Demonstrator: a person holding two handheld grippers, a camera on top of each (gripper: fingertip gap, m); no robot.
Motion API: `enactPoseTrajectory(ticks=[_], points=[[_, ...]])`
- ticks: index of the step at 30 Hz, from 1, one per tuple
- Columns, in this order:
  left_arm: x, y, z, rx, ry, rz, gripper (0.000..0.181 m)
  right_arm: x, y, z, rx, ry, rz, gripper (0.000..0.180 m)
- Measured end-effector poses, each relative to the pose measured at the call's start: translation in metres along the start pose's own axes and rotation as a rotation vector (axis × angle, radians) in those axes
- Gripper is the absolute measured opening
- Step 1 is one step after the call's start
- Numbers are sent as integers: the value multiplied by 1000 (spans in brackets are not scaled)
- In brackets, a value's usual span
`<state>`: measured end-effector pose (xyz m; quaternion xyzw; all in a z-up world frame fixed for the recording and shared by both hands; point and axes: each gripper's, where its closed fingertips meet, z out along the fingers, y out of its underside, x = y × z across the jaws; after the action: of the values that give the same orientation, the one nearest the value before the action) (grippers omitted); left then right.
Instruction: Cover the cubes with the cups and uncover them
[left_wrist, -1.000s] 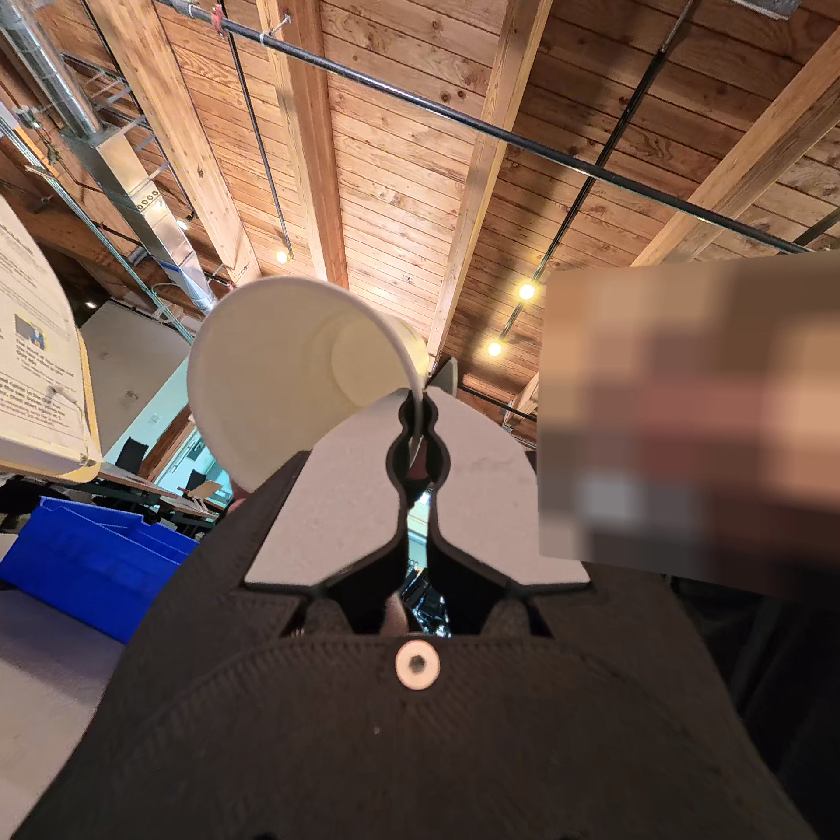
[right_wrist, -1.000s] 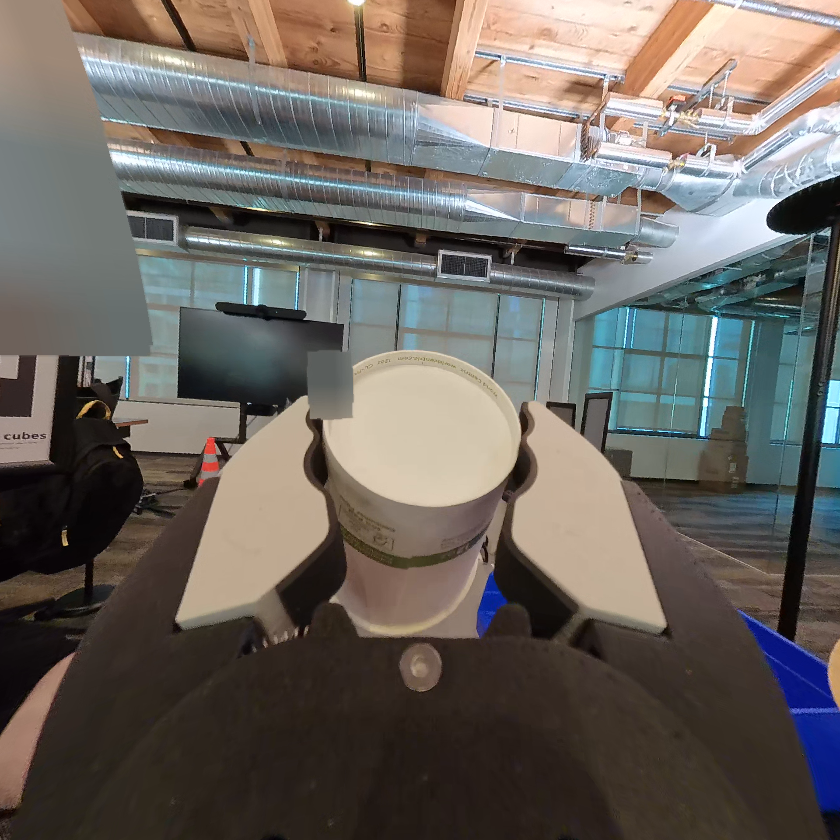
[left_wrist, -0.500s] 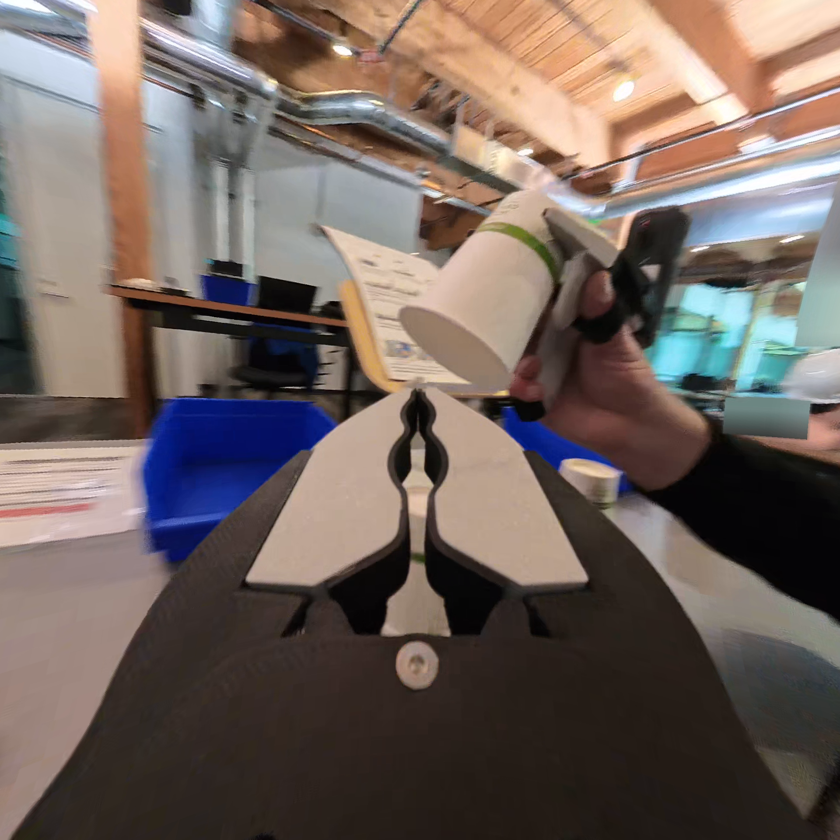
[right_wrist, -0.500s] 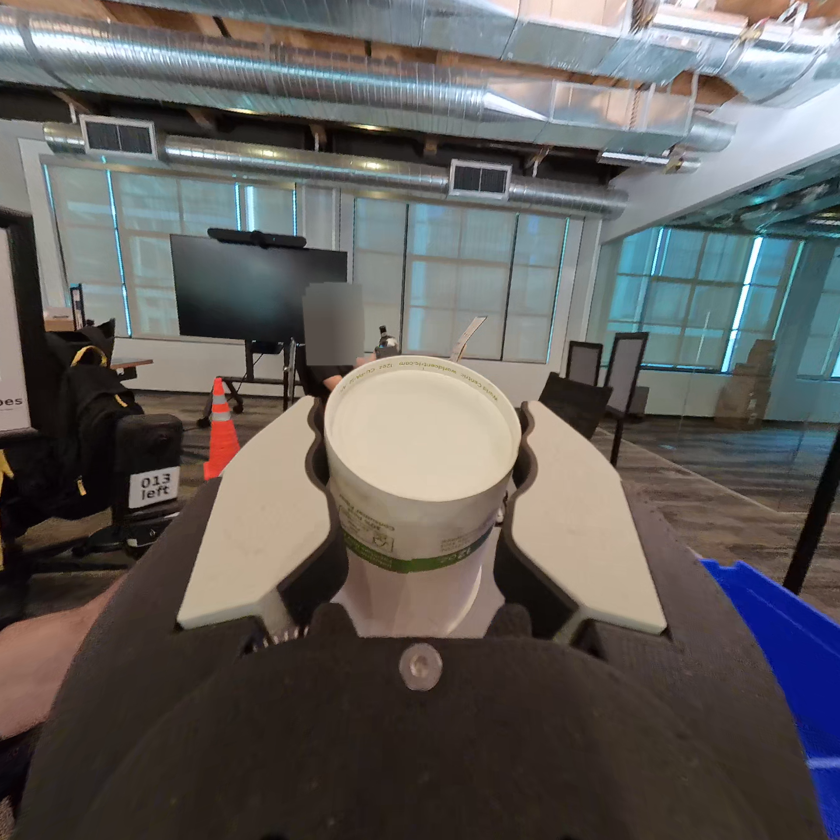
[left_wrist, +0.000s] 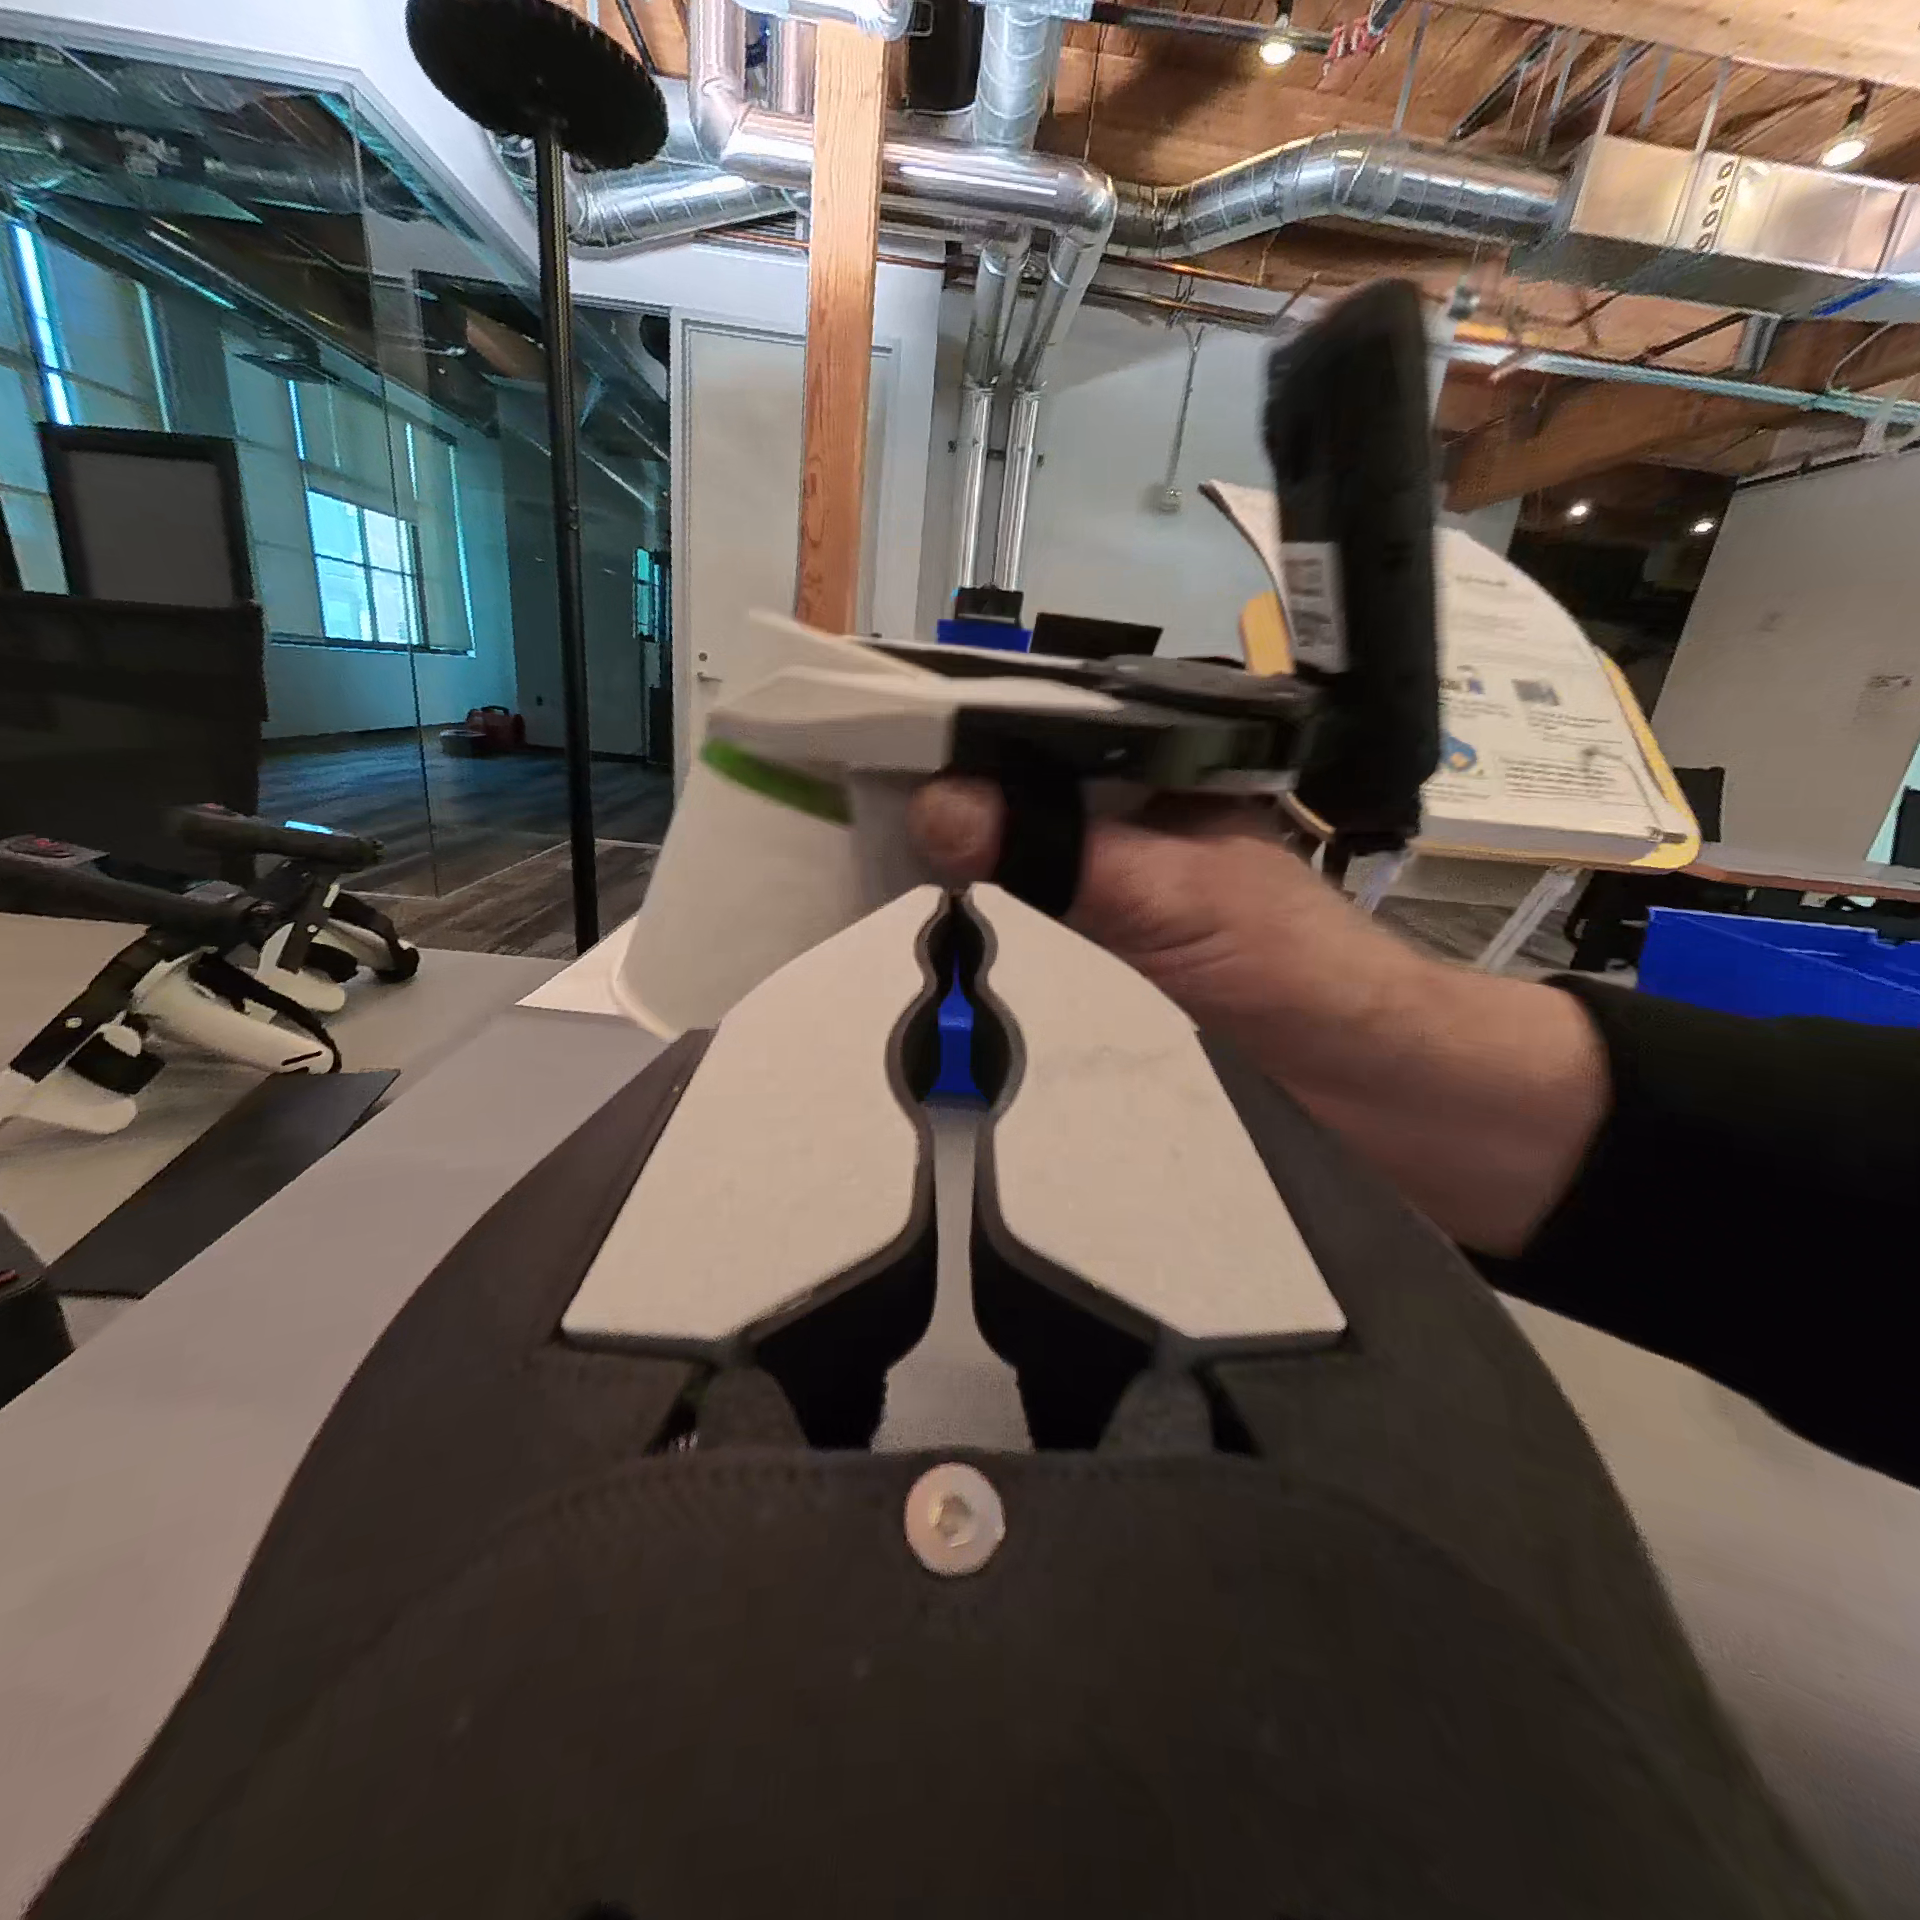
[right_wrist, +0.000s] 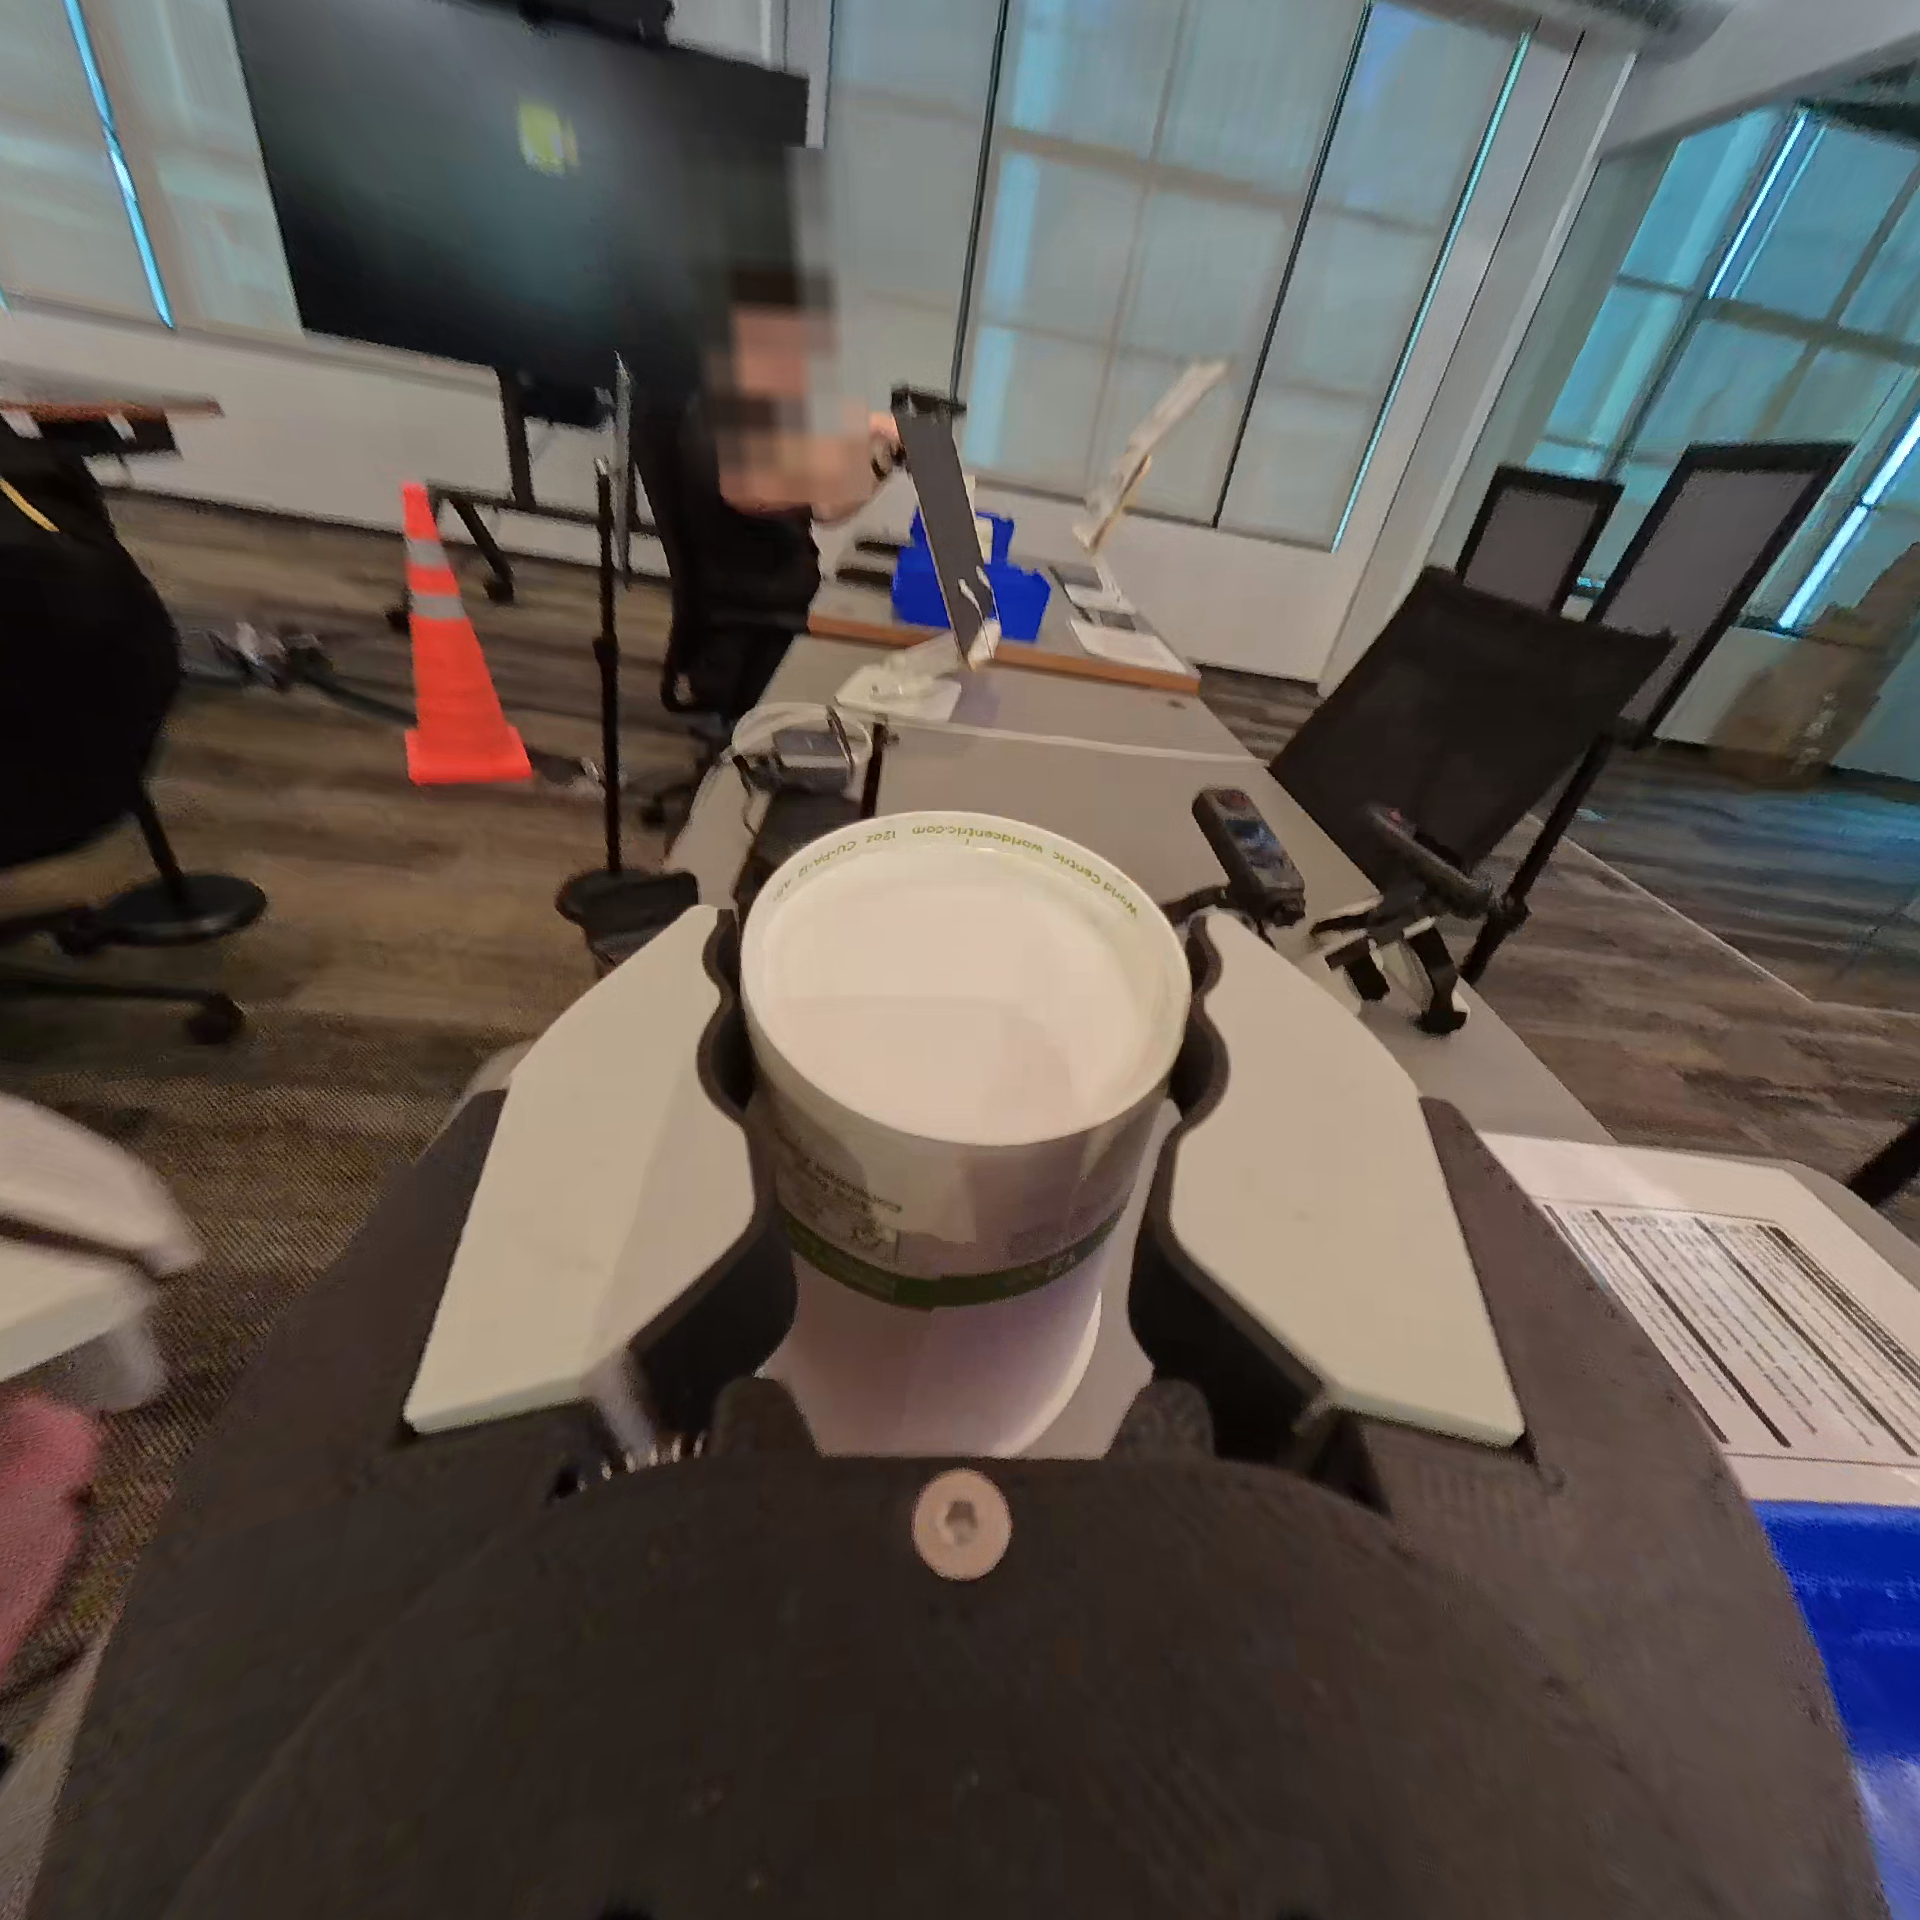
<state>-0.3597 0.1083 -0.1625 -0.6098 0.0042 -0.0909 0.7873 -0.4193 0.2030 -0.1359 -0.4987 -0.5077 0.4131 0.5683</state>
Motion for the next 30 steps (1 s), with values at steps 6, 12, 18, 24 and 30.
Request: enactPoseTrajectory(ticks=[6,12,18,24,30], points=[[-18,2,-10,8,-19,-45,0,8,72,49,-156,6,25,81],[-27,0,-18,33,-25,-116,0,6,125,55,-202,46,38,82],[-13,1,-14,13,16,-81,0,9,119,44,-243,59,48,110],[-6,0,-13,12,25,-52,0,-30,43,-13,-76,67,-7,107],[2,-6,-14,51,46,-99,0,-99,10,-84,-37,-78,-125,14]])
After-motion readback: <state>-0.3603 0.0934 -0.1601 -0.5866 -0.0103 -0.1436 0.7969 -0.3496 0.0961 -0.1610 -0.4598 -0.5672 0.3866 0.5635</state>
